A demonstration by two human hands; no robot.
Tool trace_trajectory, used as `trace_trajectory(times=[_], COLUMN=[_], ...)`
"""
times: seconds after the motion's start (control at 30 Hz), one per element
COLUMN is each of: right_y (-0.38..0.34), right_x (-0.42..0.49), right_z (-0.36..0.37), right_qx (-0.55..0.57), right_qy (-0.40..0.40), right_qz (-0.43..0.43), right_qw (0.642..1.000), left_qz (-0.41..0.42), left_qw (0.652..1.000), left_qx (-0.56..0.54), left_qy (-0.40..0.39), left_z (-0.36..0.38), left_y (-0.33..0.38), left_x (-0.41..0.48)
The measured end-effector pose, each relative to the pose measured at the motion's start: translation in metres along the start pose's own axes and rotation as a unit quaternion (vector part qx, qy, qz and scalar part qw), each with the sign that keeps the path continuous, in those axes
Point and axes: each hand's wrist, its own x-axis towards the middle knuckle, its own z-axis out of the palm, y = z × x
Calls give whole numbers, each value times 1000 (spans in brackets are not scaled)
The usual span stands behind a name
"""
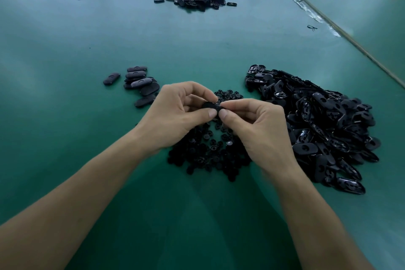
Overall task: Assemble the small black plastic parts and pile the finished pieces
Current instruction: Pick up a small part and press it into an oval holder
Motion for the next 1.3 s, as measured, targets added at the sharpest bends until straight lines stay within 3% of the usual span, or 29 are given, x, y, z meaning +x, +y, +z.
trace_trajectory(times=[0.7, 0.9, 1.0, 1.1, 1.2, 1.3], right_y=[-1, -6, -11, -16, -17, -19], right_x=[-1, -3, -3, 1, 11, 18], right_z=[1, 1, -1, -11, -28, -40], right_qx=[-41, -71, -138, -286, -475, -578], right_qy=[2, 3, 29, 62, 57, 25], right_qz=[29, 6, -36, -54, -25, 34], right_qw=[999, 997, 989, 955, 878, 815], left_qz=[-10, -7, 10, 16, 18, 2], left_qw=[999, 997, 997, 992, 978, 962], left_qx=[41, 55, 55, 65, 85, 107], left_qy=[21, 52, 52, 105, 188, 250], left_z=[-2, -1, -5, -16, -36, -58], left_y=[2, 3, 3, -2, -12, -23], left_x=[-1, -1, 0, 6, 14, 21])
